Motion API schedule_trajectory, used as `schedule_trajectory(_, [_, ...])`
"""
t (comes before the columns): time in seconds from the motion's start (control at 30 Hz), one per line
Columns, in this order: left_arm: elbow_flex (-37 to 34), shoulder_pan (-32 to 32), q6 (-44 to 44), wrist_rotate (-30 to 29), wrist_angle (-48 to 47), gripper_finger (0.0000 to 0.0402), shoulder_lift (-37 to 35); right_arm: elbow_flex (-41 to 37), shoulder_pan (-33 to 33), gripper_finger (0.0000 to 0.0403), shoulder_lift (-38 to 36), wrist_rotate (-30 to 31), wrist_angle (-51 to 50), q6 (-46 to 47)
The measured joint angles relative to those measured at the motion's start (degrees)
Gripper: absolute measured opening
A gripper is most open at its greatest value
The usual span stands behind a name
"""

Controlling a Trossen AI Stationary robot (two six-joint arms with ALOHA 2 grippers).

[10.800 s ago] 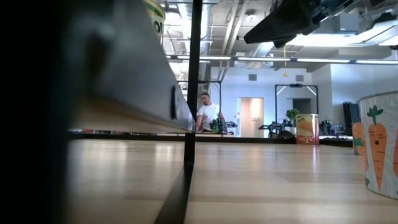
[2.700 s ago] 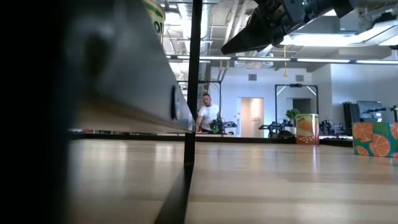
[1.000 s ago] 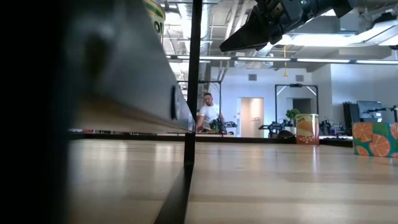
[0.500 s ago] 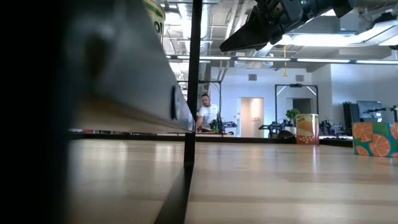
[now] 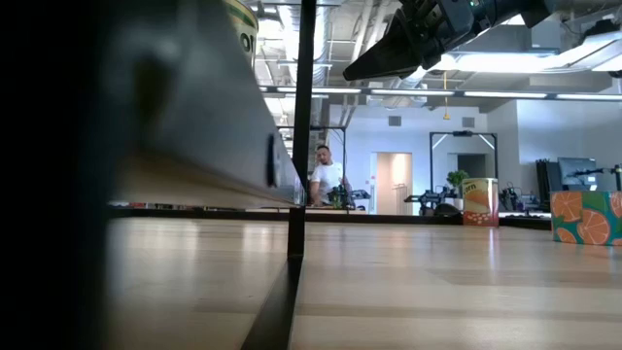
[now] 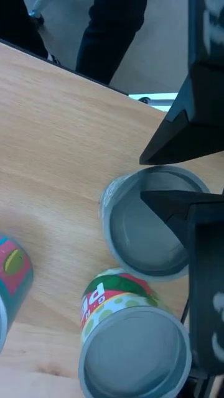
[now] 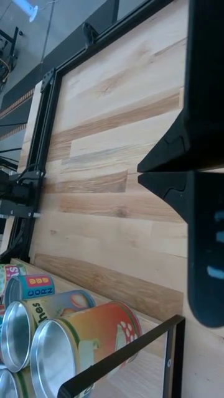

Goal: Pick and place cans onto a shelf
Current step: Put the canned sliced carrot on the shelf, then put the canned corn on the shelf

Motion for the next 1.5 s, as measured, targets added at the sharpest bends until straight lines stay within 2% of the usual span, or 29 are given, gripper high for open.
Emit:
schedule_trajectory(0.1, [0.9, 0.0, 0.65, -0.17, 0.02, 0.0064, 0.0, 0.0, 0.03, 0.0006, 0.0, -0.05, 0.31, 0.0])
schedule_trajectory(0.23, [3.43, 0.0, 2.24, -3.98, 0.04, 0.0064, 0.01, 0.04, 0.04, 0.0008, -0.91, -0.2, 0.43, -0.02])
schedule_trajectory(0.4, [4.58, 0.0, 6.51, -14.55, 4.24, 0.0039, -0.12, 0.07, 0.93, 0.0012, -3.78, -0.21, -1.25, -0.05])
schedule_trajectory(0.53, [4.24, 1.07, 15.3, -21.53, 11.76, 0.0005, -0.52, 0.07, 2.26, 0.0011, -8.08, 0.31, -8.34, 0.38])
schedule_trajectory(0.77, [4.2, 6.22, 32.73, -22.11, 22.27, 0.0, -0.52, 0.07, 6.54, 0.0012, -16.79, 7.83, -26.46, 8.47])
schedule_trajectory(0.87, [4.19, 9.34, 41.34, -19.54, 26.4, 0.0, -0.52, 0.07, 8.22, 0.0012, -19.62, 10.59, -34.61, 12.9])
schedule_trajectory(1.03, [4.17, 15.54, 56.43, -11.77, 34.76, 0.0, -0.52, 0.07, 8.49, 0.0016, -22.82, 11.3, -43.08, 18.42])
schedule_trajectory(1.37, [4.17, 29.34, 80.33, 3.08, 45.96, 0.0, -0.52, 0.07, 6.56, 0.0018, -25.56, 12.05, -44.38, 17.08])
schedule_trajectory(1.5, [4.17, 34.8, 86.12, 6.2, 47.35, 0.0, -0.52, 0.07, 4.81, 0.0019, -25.57, 12.0, -45.24, 16.65])
